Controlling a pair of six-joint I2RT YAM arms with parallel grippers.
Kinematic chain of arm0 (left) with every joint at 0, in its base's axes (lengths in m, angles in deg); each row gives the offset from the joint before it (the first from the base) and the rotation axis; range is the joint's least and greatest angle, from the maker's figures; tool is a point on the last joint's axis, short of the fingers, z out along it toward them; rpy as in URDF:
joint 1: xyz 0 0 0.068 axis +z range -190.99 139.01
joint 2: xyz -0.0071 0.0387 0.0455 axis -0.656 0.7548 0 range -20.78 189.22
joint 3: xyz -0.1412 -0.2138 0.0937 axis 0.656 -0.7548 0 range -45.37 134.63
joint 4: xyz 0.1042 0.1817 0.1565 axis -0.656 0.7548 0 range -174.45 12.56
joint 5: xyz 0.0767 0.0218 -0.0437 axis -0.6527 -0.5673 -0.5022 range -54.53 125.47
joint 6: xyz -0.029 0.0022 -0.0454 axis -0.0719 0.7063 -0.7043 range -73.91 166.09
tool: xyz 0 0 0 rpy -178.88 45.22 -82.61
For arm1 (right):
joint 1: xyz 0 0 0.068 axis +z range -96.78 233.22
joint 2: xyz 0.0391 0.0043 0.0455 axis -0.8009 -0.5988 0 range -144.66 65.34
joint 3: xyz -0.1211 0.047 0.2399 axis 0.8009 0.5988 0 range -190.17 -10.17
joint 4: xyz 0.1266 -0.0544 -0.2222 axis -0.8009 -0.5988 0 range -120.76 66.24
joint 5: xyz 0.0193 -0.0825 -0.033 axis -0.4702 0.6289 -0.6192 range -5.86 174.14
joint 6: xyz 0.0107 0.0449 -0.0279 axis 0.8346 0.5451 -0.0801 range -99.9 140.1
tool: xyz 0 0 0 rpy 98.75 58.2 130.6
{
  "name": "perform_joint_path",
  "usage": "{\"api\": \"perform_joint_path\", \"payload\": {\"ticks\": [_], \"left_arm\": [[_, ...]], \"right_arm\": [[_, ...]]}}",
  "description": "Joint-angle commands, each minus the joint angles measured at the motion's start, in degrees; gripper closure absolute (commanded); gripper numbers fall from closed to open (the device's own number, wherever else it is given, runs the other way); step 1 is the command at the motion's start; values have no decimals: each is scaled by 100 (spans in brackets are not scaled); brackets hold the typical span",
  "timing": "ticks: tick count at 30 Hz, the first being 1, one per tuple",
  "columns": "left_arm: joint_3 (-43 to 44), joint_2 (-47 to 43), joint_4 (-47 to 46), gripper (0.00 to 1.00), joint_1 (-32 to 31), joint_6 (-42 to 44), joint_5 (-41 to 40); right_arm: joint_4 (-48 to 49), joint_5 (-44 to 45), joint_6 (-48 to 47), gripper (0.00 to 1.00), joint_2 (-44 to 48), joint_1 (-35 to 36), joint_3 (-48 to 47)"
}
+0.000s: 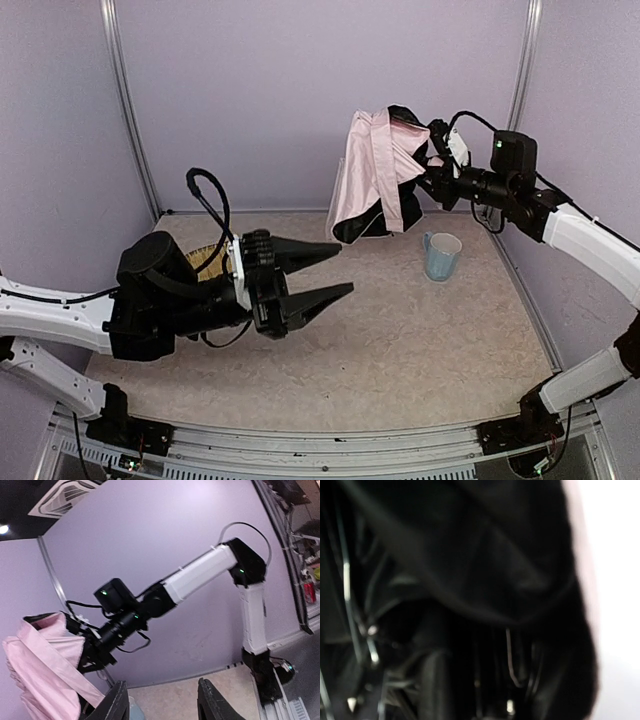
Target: Put away the umbrella
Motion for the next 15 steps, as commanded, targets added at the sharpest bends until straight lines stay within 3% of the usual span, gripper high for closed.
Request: {"api": "perform_joint_path", "payload": {"ticks": [1,4,8,12,15], "left_arm": [[1152,635,228,53,554,-1067,-434],[1511,887,182,48,1054,-1602,-176],[1725,1209,274,34,1327,-1627,-153],[1950,1529,635,31,1489,-1819,-184],[1725,1552,366,26,1529,-1873,-279]], "right_arm": [[87,222,-326,100,215,216,-255],[13,244,-531,100,251,447,-209],[114,37,-567,100,345,631,-106],[117,-18,-625,100,347,847,-160],[126,-96,-665,100,356,975,-164]]}}
